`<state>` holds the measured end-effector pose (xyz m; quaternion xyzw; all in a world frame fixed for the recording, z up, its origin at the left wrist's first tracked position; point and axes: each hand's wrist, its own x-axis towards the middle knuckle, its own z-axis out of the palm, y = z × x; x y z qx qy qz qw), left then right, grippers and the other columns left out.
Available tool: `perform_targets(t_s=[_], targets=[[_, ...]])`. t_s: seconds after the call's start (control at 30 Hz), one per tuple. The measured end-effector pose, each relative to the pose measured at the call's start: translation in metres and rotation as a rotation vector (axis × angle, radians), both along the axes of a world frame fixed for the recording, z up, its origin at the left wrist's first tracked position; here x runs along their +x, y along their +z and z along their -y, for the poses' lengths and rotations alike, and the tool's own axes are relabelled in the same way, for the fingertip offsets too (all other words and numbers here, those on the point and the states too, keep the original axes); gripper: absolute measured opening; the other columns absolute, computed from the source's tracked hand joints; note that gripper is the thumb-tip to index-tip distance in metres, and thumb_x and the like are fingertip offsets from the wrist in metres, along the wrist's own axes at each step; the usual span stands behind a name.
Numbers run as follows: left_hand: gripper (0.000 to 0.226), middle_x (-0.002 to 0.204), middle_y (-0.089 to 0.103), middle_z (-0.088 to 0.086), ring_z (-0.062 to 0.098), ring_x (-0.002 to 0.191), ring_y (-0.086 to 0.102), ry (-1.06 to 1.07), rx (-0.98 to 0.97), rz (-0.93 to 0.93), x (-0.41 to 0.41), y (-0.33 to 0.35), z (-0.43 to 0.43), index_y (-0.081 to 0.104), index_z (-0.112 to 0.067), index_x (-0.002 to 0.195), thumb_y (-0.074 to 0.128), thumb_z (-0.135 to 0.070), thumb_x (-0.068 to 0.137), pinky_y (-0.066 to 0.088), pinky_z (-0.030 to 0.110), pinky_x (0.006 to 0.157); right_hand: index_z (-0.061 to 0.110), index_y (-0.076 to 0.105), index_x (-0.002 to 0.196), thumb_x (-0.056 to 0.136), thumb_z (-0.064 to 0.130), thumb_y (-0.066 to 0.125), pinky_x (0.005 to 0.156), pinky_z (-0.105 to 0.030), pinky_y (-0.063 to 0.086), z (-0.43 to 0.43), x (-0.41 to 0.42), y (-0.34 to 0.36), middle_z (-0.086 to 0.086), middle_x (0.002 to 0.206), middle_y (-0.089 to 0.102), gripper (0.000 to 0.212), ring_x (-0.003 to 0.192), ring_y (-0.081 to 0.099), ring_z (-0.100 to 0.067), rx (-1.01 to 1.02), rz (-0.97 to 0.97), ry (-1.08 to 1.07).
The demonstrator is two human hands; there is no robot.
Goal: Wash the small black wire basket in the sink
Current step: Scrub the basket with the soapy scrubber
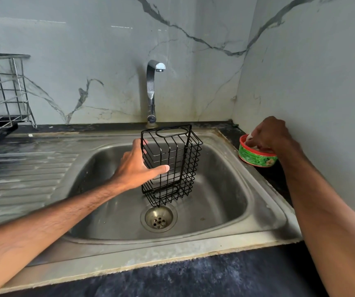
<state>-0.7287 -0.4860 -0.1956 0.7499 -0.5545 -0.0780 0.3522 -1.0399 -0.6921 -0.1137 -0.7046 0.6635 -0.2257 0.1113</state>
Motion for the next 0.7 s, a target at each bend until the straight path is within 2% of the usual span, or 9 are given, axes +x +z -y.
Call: perform_targets(t_s=[0.1, 0.2, 0.33, 0.43, 0.57, 0.63, 0.7], targets=[[0.112, 0.147, 0.058, 0.013, 0.034, 0.113, 0.069, -0.008, -0.002, -0.006, 0.001, -0.001, 0.001, 0.033, -0.023, 0.142, 0.083, -0.080, 0.059, 0.054, 0.047, 0.104, 0.008, 0.077, 0.103, 0.064, 0.041, 0.090, 0.073, -0.037, 0.055, 0.003, -0.001, -0.006, -0.017, 0.104, 0.073, 0.052, 0.091, 0.069, -0.037, 0.038, -0.071, 0.010], [0.105, 0.147, 0.057, 0.013, 0.033, 0.116, 0.067, -0.012, -0.003, -0.005, 0.000, -0.002, 0.001, 0.033, -0.022, 0.142, 0.087, -0.071, 0.066, 0.053, 0.044, 0.105, 0.010, 0.075, 0.114, 0.072, 0.034, 0.084, 0.085, -0.043, 0.058, 0.005, 0.000, -0.009, -0.017, 0.116, 0.071, 0.049, 0.100, 0.067, -0.039, 0.045, -0.108, 0.040], [0.103, 0.148, 0.056, 0.013, 0.033, 0.118, 0.066, -0.020, -0.001, -0.002, 0.000, -0.006, 0.004, 0.033, -0.021, 0.145, 0.087, -0.067, 0.069, 0.050, 0.039, 0.105, 0.012, 0.074, 0.116, 0.070, 0.035, 0.082, 0.092, -0.043, 0.055, 0.004, 0.006, -0.009, -0.018, 0.122, 0.067, 0.052, 0.109, 0.063, -0.042, 0.028, -0.104, 0.070], [0.104, 0.149, 0.056, 0.013, 0.033, 0.124, 0.063, -0.025, 0.001, -0.015, 0.000, -0.006, 0.004, 0.032, -0.019, 0.147, 0.087, -0.064, 0.071, 0.048, 0.041, 0.107, 0.011, 0.075, 0.111, 0.072, 0.032, 0.085, 0.092, -0.042, 0.054, -0.009, 0.009, 0.000, -0.018, 0.119, 0.067, 0.046, 0.110, 0.062, -0.041, -0.021, -0.065, 0.083], [0.105, 0.150, 0.055, 0.013, 0.033, 0.128, 0.061, -0.022, 0.008, -0.034, 0.001, -0.008, 0.005, 0.032, -0.019, 0.148, 0.088, -0.063, 0.071, 0.046, 0.041, 0.108, 0.020, 0.078, 0.087, 0.066, 0.015, 0.093, 0.078, -0.027, 0.047, -0.018, 0.004, 0.014, -0.014, 0.101, 0.071, 0.026, 0.097, 0.068, -0.031, -0.060, 0.052, 0.112], [0.105, 0.150, 0.055, 0.013, 0.032, 0.131, 0.058, -0.024, 0.004, -0.038, 0.001, -0.008, 0.006, 0.032, -0.020, 0.148, 0.088, -0.063, 0.071, 0.046, 0.042, 0.109, 0.025, 0.073, 0.078, 0.068, 0.004, 0.088, 0.077, -0.024, 0.043, -0.018, 0.003, 0.018, -0.016, 0.101, 0.073, 0.028, 0.096, 0.069, -0.031, -0.106, 0.085, 0.155], [0.105, 0.150, 0.055, 0.013, 0.032, 0.132, 0.057, -0.024, 0.001, -0.041, 0.002, -0.009, 0.006, 0.031, -0.020, 0.148, 0.088, -0.063, 0.071, 0.047, 0.042, 0.110, 0.024, 0.072, 0.078, 0.073, -0.001, 0.083, 0.072, -0.023, 0.044, -0.017, 0.003, 0.020, -0.017, 0.103, 0.074, 0.028, 0.091, 0.067, -0.028, -0.130, 0.069, 0.181]])
